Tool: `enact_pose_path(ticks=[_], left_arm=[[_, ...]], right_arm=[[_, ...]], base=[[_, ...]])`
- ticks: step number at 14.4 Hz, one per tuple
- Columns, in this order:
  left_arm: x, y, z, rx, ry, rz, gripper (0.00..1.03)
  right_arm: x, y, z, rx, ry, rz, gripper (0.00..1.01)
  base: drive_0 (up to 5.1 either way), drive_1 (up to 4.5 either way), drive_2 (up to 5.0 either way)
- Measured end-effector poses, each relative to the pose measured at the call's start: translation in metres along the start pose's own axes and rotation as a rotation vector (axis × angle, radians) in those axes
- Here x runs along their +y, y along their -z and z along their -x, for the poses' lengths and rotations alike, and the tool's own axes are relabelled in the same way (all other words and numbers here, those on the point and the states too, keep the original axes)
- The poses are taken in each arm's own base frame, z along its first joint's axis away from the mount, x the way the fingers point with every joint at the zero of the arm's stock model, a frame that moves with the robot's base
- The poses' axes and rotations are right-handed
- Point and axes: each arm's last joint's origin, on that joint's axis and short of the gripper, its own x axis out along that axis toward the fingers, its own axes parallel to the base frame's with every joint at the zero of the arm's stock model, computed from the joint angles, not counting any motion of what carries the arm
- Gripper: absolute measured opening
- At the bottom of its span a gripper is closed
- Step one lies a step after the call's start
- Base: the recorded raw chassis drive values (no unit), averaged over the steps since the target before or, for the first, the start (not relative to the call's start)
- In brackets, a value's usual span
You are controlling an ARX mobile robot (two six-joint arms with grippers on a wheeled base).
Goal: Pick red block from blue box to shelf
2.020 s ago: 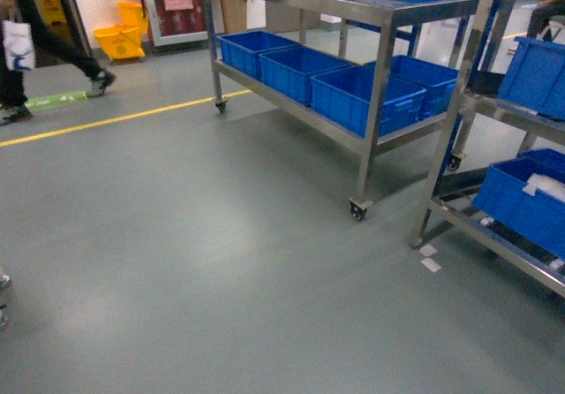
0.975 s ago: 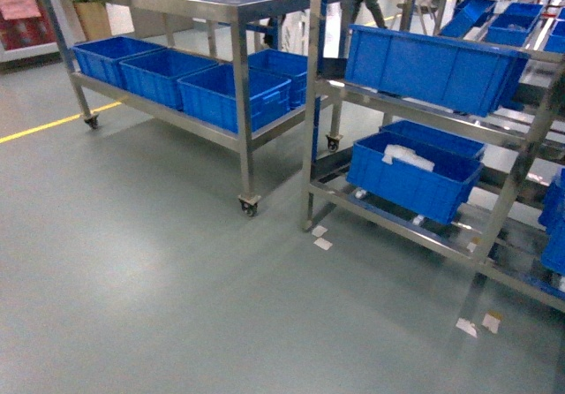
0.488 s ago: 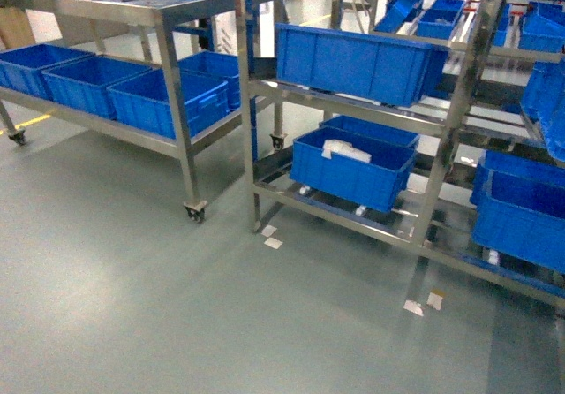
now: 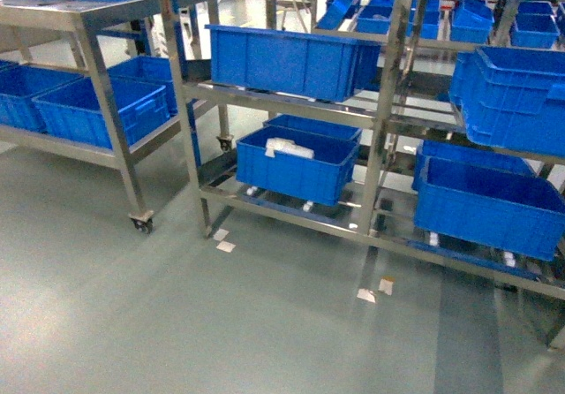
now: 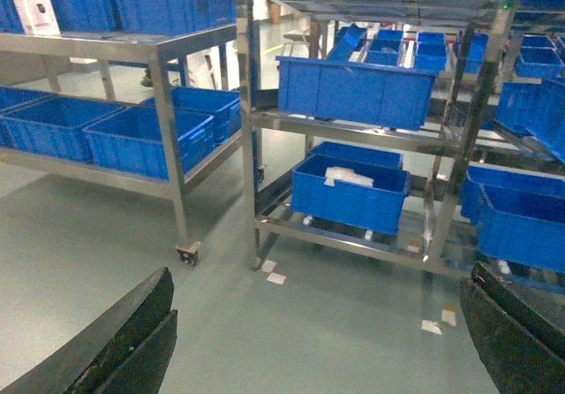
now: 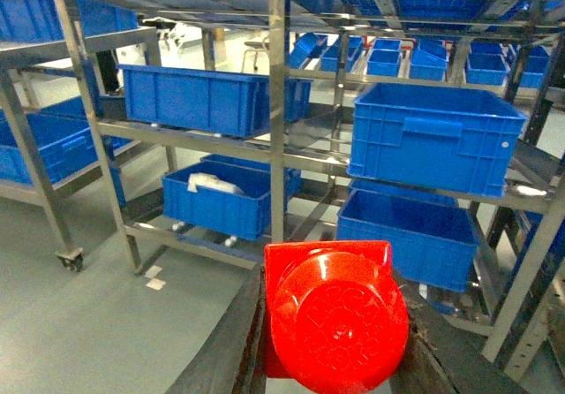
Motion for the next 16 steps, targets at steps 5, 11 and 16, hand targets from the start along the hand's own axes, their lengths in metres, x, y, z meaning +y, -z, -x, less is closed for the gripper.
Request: enact_pose_path(ticks=[5,11,16], left_arm=[[0.0000,0.0000,0.0000,0.000,0.000,0.000,0.98],[0.0000,0.0000,0.0000,0.000,0.000,0.000,0.98],[0.0000,0.0000,0.0000,0.000,0.000,0.000,0.98]], right_arm=[[0.0000,0.0000,0.0000,0.000,0.000,0.000,0.28],[0.0000,0.0000,0.0000,0.000,0.000,0.000,0.28],[0.0000,-0.0001,0.0000,0.000,0.000,0.000,0.28]], base=[[-1.5,-1.49,-1.5],[-1.5,-1.53,-1.5],[-1.5,-1.46,-1.5]])
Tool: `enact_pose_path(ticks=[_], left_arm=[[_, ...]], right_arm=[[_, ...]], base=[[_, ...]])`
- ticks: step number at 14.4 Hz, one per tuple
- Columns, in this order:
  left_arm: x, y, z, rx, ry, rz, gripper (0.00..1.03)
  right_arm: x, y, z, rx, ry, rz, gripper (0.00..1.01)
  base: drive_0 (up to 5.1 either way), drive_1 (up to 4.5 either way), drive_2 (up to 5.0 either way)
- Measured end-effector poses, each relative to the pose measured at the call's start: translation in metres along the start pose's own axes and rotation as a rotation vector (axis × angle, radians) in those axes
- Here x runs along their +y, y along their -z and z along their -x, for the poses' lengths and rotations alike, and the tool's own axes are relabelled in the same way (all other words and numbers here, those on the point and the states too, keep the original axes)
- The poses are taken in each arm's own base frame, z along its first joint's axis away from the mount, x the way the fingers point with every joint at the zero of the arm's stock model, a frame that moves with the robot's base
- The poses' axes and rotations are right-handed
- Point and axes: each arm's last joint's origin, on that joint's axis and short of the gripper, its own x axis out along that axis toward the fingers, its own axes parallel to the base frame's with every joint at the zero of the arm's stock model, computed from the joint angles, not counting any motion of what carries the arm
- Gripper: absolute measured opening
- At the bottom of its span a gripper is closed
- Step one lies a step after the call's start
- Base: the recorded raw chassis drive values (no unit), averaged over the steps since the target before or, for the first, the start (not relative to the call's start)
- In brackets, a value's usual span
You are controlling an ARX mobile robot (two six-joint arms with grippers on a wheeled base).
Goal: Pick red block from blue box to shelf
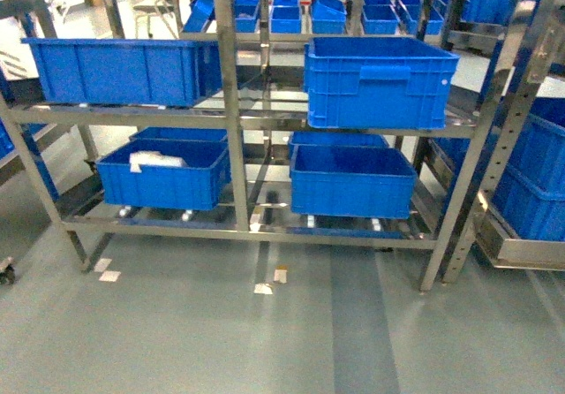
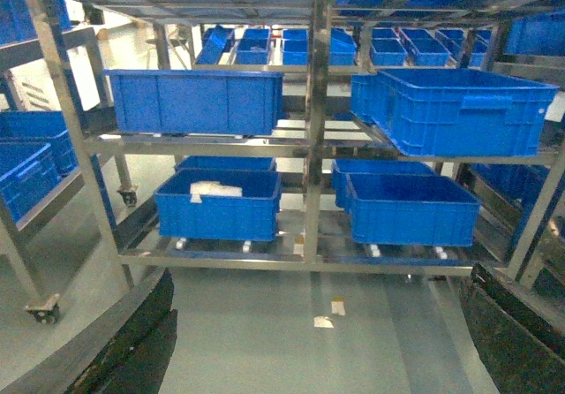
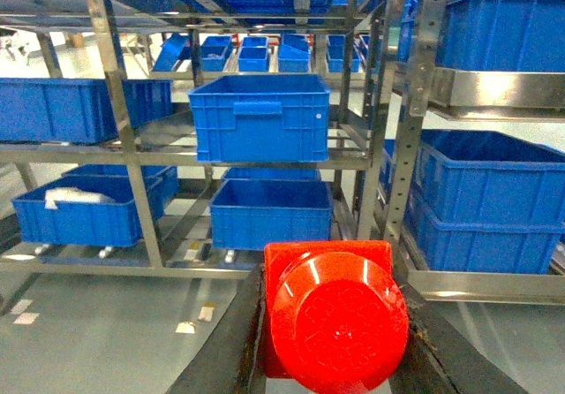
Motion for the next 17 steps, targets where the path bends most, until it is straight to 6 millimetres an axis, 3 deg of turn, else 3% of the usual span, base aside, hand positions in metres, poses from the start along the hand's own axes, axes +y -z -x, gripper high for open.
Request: enact_pose_path(ticks=[4,17], left_arm=[[-0.0001,-0.0002,0.0000,-0.002,0.000,0.000,0.98],[-0.0002,0.0001,0.0000,0.001,0.002,0.000,0.98]], right_arm=[[0.0000,-0.0001,0.0000,-0.002,0.000,0.000,0.28],[0.0000,0.0001,0.0000,0.002,0.000,0.000,0.28]], base=[[0.1,0.50,-2.4],[0.0,3.88,-3.9]])
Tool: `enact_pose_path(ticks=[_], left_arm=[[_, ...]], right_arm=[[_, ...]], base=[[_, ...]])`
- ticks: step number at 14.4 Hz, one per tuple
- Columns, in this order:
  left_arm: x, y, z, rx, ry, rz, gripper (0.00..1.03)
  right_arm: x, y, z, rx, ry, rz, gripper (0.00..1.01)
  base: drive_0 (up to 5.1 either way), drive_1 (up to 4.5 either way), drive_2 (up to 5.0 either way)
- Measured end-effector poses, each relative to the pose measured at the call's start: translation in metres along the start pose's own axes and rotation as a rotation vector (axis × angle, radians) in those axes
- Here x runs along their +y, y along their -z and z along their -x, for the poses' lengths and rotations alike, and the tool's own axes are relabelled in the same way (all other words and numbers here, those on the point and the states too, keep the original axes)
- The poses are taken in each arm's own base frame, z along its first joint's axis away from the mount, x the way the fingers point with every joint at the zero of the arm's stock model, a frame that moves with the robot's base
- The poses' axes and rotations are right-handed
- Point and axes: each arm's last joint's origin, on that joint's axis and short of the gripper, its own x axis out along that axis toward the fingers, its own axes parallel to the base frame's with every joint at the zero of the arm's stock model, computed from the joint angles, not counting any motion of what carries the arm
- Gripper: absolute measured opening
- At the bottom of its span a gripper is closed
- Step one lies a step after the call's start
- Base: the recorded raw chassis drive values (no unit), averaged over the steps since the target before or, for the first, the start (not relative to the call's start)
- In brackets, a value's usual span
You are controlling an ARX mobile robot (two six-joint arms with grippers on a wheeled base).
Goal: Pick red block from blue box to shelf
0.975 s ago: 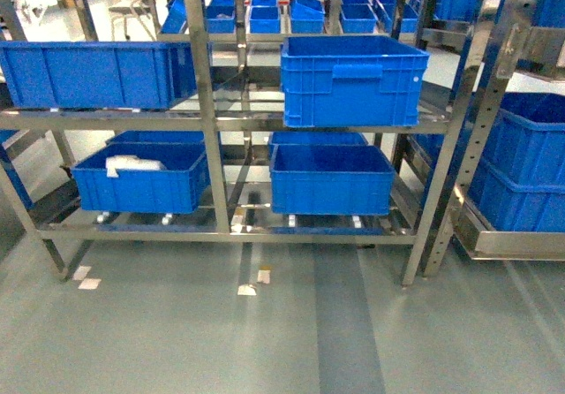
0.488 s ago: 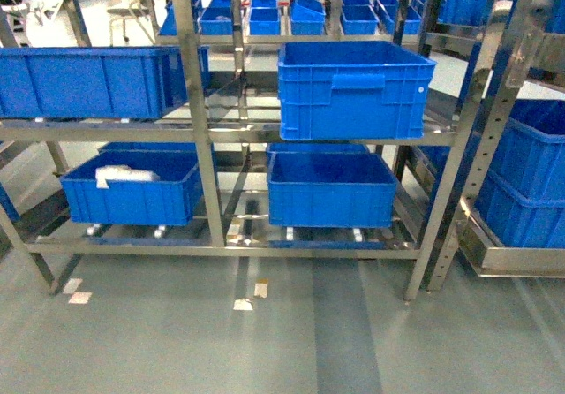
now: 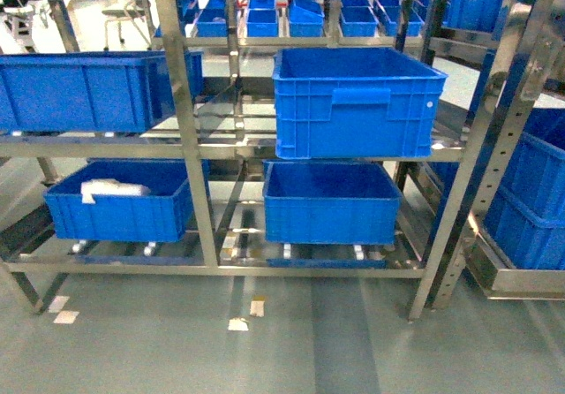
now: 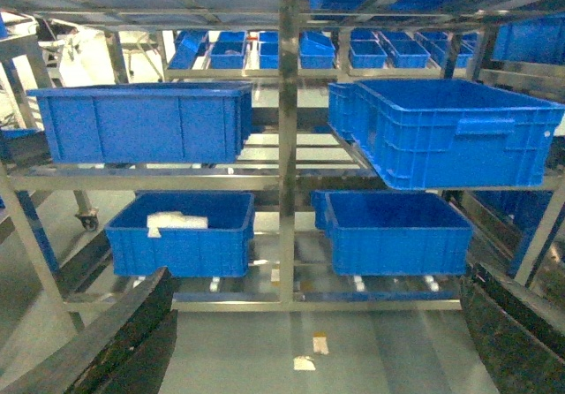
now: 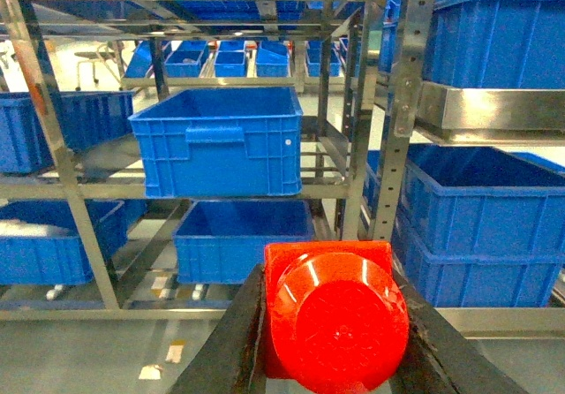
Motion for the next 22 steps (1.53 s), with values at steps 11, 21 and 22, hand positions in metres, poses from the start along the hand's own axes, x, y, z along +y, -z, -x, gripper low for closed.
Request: enact_pose_path(ticks=[11,21,22], left_arm=[[0.0000,-0.0002,0.0000,-0.002,0.000,0.000,0.98],[0.0000,-0.0001,0.0000,-0.001,0.000,0.000,0.98],[0.0000,-0.0003,0.0000,-0.003,-0.002,0.000,0.98]], right_arm=[[0.0000,-0.0003,0.0000,-0.003,0.000,0.000,0.28],[0.0000,0.0000,0.0000,0.000,0.000,0.000,0.28],[0.0000,-0.0004,0.0000,-0.004,0.000,0.000,0.28]], base=[[0.1,4.18,-4.0],[-1.5,4.39,-2.7],[-0.2,4.14,-4.5]])
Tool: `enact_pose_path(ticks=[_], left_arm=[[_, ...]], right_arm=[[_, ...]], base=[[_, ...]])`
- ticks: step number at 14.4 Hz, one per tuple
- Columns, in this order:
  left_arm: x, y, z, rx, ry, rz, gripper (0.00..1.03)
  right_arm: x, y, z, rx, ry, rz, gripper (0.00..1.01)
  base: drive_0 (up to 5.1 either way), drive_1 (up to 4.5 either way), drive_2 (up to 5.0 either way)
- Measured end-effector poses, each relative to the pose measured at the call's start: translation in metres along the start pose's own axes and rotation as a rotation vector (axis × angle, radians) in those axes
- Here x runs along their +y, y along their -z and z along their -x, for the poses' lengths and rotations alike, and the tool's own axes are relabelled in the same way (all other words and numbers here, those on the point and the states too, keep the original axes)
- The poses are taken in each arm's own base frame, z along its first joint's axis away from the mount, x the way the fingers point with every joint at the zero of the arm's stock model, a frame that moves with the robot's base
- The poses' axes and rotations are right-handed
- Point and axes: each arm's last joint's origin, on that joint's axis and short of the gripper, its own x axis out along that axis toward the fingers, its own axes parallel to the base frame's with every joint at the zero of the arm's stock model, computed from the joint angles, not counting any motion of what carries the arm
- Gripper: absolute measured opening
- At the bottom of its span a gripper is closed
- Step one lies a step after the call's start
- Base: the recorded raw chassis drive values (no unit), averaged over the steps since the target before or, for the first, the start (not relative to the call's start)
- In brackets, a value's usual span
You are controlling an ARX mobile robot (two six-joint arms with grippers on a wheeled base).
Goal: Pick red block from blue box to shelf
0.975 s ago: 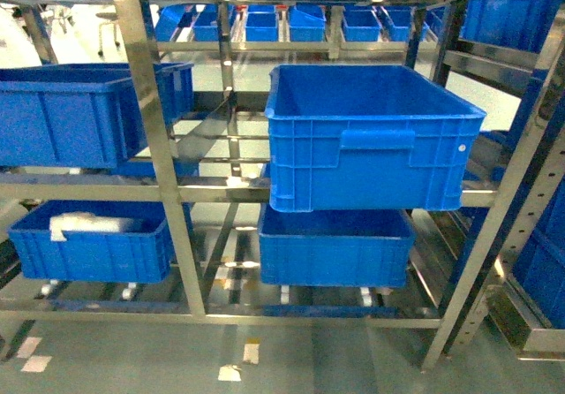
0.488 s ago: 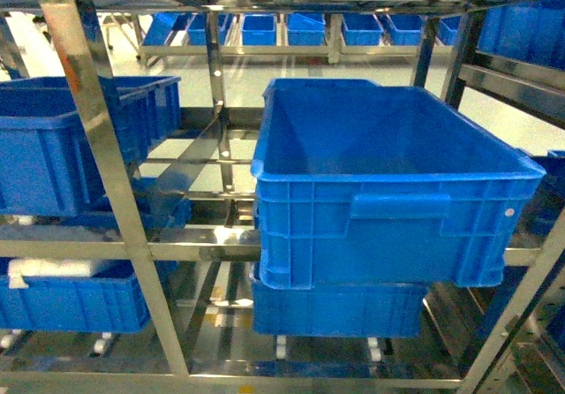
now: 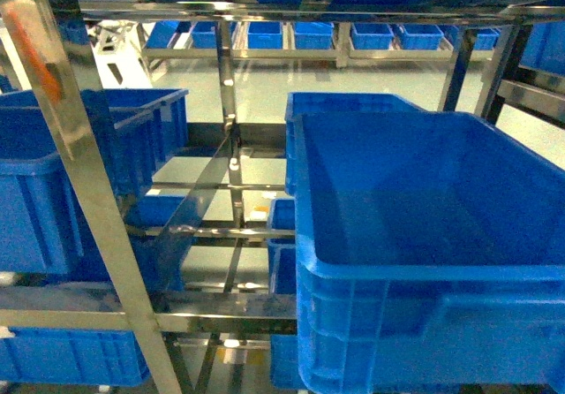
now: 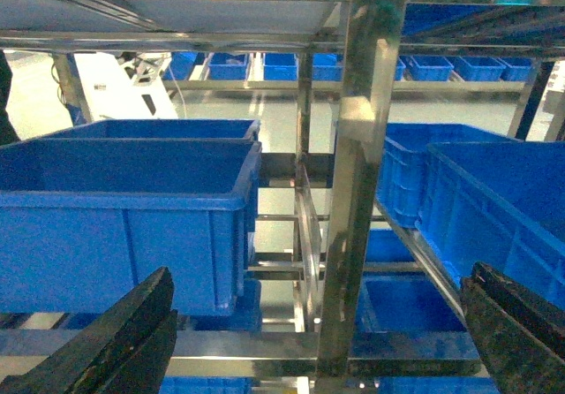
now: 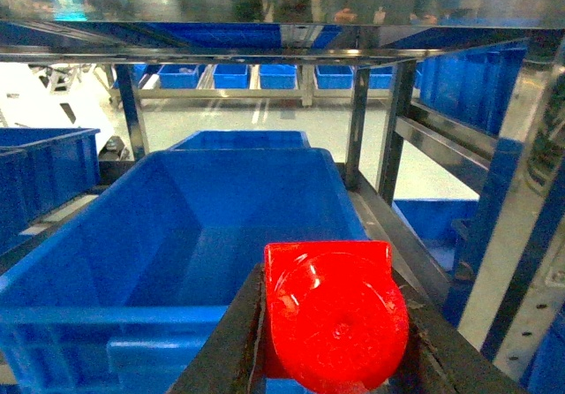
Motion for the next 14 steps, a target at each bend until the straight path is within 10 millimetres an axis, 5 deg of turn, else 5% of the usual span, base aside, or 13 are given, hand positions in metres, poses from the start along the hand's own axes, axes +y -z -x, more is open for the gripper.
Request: enact_pose_path(ticks=[2,14], left_arm=[[0.0000,-0.0001,0.0000,-0.001,0.002,0.000,0.98],[0.0000,0.0001,0.0000,0.002,0.002,0.000,0.98]], right_arm=[[0.0000,0.0004,0.0000,0.003,0.000,0.000,0.28],[0.0000,0.0003,0.0000,0.003,0.000,0.000,0.28]], base=[[-0.3,3.94,-4.6],[0.0,0.00,0.0]])
